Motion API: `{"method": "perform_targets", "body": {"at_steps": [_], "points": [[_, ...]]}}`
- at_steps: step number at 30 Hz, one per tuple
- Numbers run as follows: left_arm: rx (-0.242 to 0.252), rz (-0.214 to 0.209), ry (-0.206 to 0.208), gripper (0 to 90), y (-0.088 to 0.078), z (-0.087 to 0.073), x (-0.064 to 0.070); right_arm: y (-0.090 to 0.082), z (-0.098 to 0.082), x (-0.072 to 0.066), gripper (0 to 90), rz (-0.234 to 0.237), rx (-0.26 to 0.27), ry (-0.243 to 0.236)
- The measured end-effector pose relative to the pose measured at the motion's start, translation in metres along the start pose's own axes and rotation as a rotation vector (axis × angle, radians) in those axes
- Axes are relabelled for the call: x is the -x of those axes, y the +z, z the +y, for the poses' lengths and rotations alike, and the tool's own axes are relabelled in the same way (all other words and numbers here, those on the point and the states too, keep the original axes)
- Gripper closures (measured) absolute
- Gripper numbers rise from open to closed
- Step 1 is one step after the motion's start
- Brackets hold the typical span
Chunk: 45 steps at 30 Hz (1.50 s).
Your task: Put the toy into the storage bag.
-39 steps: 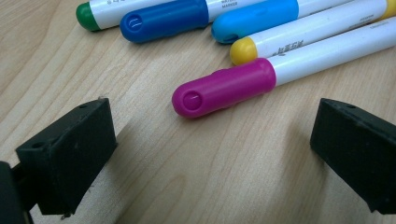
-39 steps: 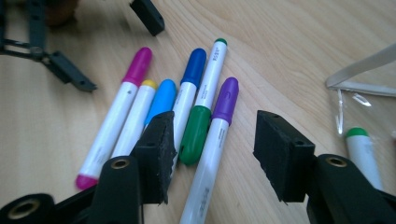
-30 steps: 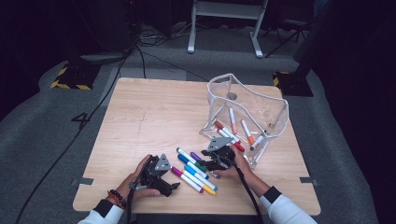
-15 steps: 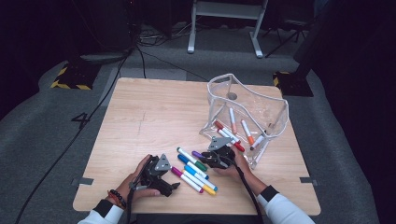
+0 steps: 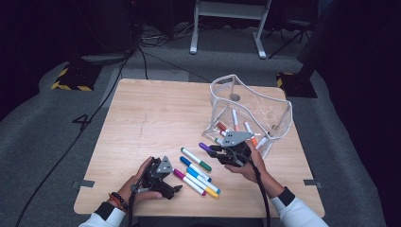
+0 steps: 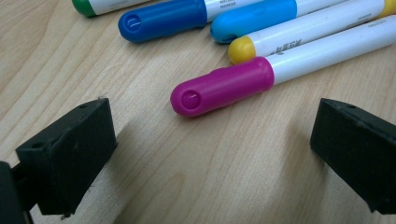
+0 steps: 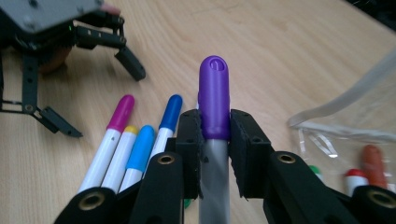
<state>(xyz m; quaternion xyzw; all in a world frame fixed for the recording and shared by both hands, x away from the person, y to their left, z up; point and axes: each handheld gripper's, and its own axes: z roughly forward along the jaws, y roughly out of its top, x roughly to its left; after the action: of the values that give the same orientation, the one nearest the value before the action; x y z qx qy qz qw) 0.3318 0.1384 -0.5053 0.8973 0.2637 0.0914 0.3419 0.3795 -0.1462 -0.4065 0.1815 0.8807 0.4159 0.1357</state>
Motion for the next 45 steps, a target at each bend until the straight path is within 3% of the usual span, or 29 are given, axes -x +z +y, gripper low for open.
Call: {"method": "perform_targets", "body": {"at_steps": [16,24,31,33,35,41,45], "points": [[0.0,0.001,0.0,0.5,0.0,0.0,0.0,-0.098,0.054,0.018,74.9,-0.127,0.11,-0.005],[-0.002,0.0,0.0,0.5,0.0,0.0,0.0,-0.124,0.064,0.043,75.0,-0.188,0.129,0.03],[-0.002,0.0,0.0,0.4,0.0,0.0,0.0,-0.126,0.063,0.072,74.9,-0.255,0.084,0.06],[-0.001,-0.001,0.0,0.4,0.0,0.0,0.0,-0.125,0.062,0.082,74.9,-0.244,0.075,0.088],[-0.001,-0.001,0.0,0.4,0.0,0.0,0.0,-0.12,0.06,0.091,74.9,-0.266,0.042,0.102],[-0.001,-0.002,0.0,0.4,0.0,0.0,0.0,-0.099,0.051,0.116,74.9,-0.26,-0.07,0.17],[-0.001,-0.001,0.001,0.4,0.0,0.0,0.0,-0.085,0.047,0.126,74.9,-0.263,-0.151,0.187]]}}
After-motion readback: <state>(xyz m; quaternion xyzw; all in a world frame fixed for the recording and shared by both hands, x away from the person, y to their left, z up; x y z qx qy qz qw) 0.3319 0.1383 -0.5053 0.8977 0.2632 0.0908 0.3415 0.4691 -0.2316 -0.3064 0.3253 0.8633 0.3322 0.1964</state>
